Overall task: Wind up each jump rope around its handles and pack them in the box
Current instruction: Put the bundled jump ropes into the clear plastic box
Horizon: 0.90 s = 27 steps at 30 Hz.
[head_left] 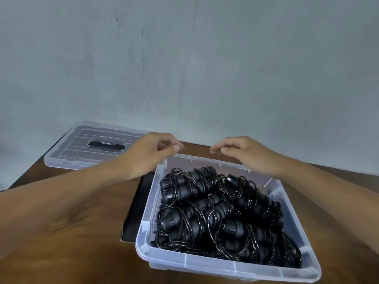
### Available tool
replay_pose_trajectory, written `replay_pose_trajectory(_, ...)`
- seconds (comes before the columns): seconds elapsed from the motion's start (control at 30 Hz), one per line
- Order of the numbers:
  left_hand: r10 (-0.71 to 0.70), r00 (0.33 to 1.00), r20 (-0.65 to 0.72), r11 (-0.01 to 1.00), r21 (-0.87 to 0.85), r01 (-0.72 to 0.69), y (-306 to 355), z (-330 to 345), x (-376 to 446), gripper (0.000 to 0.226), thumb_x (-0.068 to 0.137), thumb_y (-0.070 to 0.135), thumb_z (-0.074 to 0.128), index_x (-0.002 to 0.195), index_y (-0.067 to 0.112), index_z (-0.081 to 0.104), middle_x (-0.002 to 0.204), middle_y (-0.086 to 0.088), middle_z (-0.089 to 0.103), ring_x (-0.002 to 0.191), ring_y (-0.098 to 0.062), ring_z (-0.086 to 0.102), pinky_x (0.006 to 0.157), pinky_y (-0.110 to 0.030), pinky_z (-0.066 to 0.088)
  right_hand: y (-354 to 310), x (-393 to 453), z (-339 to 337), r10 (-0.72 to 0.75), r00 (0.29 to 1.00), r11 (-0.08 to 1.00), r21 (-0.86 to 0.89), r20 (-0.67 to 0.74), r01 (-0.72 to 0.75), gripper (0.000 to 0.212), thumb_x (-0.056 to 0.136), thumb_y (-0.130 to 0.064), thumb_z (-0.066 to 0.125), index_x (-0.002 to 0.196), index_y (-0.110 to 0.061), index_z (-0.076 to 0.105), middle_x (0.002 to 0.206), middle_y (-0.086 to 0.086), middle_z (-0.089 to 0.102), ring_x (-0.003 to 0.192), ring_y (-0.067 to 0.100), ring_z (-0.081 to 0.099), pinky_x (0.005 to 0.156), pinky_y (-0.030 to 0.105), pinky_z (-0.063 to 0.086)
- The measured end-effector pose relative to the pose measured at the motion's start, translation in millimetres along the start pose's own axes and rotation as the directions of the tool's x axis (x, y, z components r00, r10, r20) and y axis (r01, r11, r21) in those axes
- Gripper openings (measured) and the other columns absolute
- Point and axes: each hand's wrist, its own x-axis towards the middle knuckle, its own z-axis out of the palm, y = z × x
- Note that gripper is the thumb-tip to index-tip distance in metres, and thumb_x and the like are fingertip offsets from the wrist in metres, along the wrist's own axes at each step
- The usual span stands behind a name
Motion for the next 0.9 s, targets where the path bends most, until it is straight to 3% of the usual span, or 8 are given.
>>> replay_pose_trajectory(0.17,-0.125,0.981,-0.151,0.992,0.014,0.129,-43.1,-32.0,-4.1,0.015,0.104,0.027,0.063,0.103,0.025,0.079,0.109,0.017,0.076,0.108,-0.001,0.067,0.098,-0.022,0.049,-15.5,75.8,23.4,-0.016,0.994,0.998,0.055,0.106,0.011,0.032,0.107,-0.009,0.041,0.125,-0.016,0.067,0.119,-0.004,0.073,0.111,0.008,0.068,0.106,0.034,0.050)
replay_pose_trajectory(0.27,-0.236,0.946,-0.224,0.965,0.063,0.255,-79.3,-53.4,-10.4,0.016,0.104,0.028,0.062,0.106,0.023,0.077,0.111,0.013,0.076,0.108,-0.003,0.067,0.089,-0.014,0.047,-21.7,121.5,46.9,0.038,0.970,0.996,0.065,0.240,-0.055,0.034,0.108,-0.006,0.037,0.132,-0.011,0.060,0.128,0.006,0.069,0.111,0.015,0.069,0.102,0.031,0.053)
replay_pose_trajectory(0.37,-0.333,0.890,-0.311,0.915,0.119,0.385,-116.7,-71.2,-16.3,0.016,0.104,0.029,0.063,0.109,0.020,0.075,0.112,0.006,0.074,0.109,-0.013,0.067,0.083,-0.022,0.045,-27.0,155.4,71.2,0.109,0.933,0.987,0.072,0.343,-0.143,0.038,0.108,-0.007,0.037,0.144,-0.009,0.050,0.138,0.013,0.060,0.118,0.023,0.065,0.097,0.027,0.053)
replay_pose_trajectory(0.57,-0.506,0.744,-0.436,0.728,0.247,0.640,-191.9,-110.3,-30.4,0.032,0.101,0.025,0.065,0.131,0.015,0.066,0.145,-0.010,0.057,0.122,-0.029,0.057,0.103,-0.039,0.042,-37.8,220.6,118.9,0.195,0.841,0.945,0.131,0.505,-0.298,0.055,0.106,-0.006,0.044,0.158,-0.008,0.025,0.155,0.023,0.038,0.132,0.033,0.054,0.108,0.038,0.049)
replay_pose_trajectory(0.67,-0.563,0.664,-0.492,0.621,0.277,0.733,-223.3,-131.3,-33.7,0.052,0.100,0.032,0.065,0.147,0.016,0.053,0.161,-0.016,0.035,0.144,-0.041,0.034,0.120,-0.051,0.030,-39.4,244.9,137.6,0.217,0.808,0.923,0.156,0.548,-0.353,0.064,0.104,-0.003,0.046,0.160,-0.007,0.014,0.160,0.027,0.027,0.142,0.037,0.042,0.115,0.045,0.042)
replay_pose_trajectory(0.77,-0.626,0.578,-0.523,0.547,0.234,0.804,-245.4,-144.2,-34.7,0.067,0.101,0.043,0.062,0.159,0.021,0.037,0.170,-0.014,0.019,0.154,-0.041,0.015,0.123,-0.054,0.021,-33.9,259.0,148.2,0.234,0.788,0.914,0.149,0.569,-0.378,0.073,0.103,-0.002,0.050,0.161,-0.007,0.007,0.163,0.026,0.022,0.147,0.037,0.036,0.118,0.045,0.038)
replay_pose_trajectory(0.83,-0.662,0.541,-0.519,0.505,0.225,0.833,-260.4,-151.5,-36.0,0.072,0.102,0.050,0.058,0.161,0.021,0.031,0.171,-0.017,0.018,0.156,-0.042,0.014,0.124,-0.054,0.020,-29.8,266.4,154.8,0.232,0.775,0.908,0.154,0.588,-0.389,0.079,0.101,-0.002,0.052,0.162,-0.011,0.002,0.164,0.024,0.021,0.148,0.036,0.033,0.119,0.045,0.037)
replay_pose_trajectory(0.9,-0.679,0.535,-0.503,0.486,0.238,0.841,-273.0,-156.6,-38.1,0.072,0.102,0.053,0.056,0.159,0.016,0.033,0.164,-0.020,0.032,0.151,-0.043,0.028,0.121,-0.054,0.027,-28.4,269.6,160.5,0.226,0.760,0.903,0.160,0.610,-0.398,0.084,0.099,-0.003,0.054,0.163,-0.017,0.003,0.167,0.019,0.019,0.150,0.035,0.031,0.119,0.046,0.037)
